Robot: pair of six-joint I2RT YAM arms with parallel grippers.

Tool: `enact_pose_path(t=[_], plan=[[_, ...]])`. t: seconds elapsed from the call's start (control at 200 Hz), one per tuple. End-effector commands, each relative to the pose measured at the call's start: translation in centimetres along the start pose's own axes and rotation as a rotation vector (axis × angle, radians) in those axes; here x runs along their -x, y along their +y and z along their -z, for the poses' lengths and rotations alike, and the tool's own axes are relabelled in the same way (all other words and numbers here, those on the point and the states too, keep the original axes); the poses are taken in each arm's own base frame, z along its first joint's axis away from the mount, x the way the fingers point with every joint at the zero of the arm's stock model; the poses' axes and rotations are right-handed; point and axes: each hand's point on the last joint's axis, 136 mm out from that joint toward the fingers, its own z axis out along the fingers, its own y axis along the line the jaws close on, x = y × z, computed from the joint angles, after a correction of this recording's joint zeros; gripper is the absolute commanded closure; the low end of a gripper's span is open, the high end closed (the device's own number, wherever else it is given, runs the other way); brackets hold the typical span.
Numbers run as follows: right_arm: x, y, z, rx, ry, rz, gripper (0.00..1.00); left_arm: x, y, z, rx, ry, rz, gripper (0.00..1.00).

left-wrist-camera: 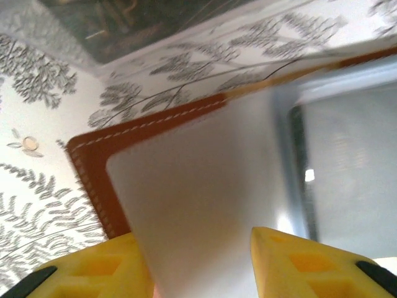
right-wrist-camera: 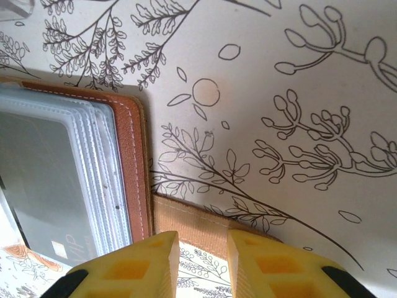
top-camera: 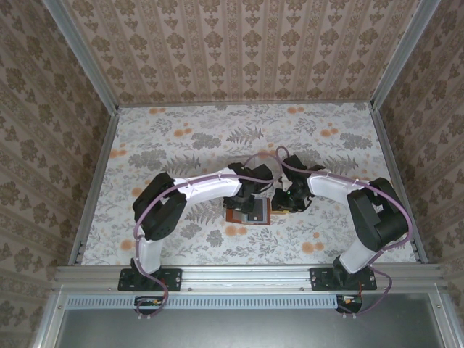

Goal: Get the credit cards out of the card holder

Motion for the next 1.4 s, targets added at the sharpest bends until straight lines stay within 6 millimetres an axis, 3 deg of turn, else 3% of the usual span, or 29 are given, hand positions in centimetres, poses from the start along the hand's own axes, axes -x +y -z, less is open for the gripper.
enact_pose_path(t=[0.0,0.195,0.38,0.565,0.735,0.93,1.395], plan=[[0.3,0.3,1.1,-0.016,-0.009,0.019,0.71,-1.7,2.3,-0.9,0.122,0.05,-0.054,0.54],[0.5,0.9,1.9,-0.008,-0.02,0.023,0.71,-1.3,2.3,-0.3,0.104,0.025,-0.052,0.54],[0.5,2.1,2.7,0.015,-0.037,0.034,0.71,0.1,2.0,2.3,0.038,-0.06,-0.013,0.54],[0.5,3.5,2.9,0.058,-0.043,0.038,0.71,1.4,1.0,4.3,-0.135,-0.137,0.058,0.56],[0.5,4.5,2.3,0.121,-0.03,0.021,0.71,2.6,-1.0,5.3,-0.358,-0.178,0.125,0.64],[0.6,5.7,1.4,0.201,-0.017,-0.006,0.72,2.8,-3.0,3.7,-0.567,-0.138,0.203,0.74],[0.5,5.0,0.3,0.172,-0.001,-0.015,0.72,2.6,-4.1,0.1,-0.701,-0.069,0.284,0.79]])
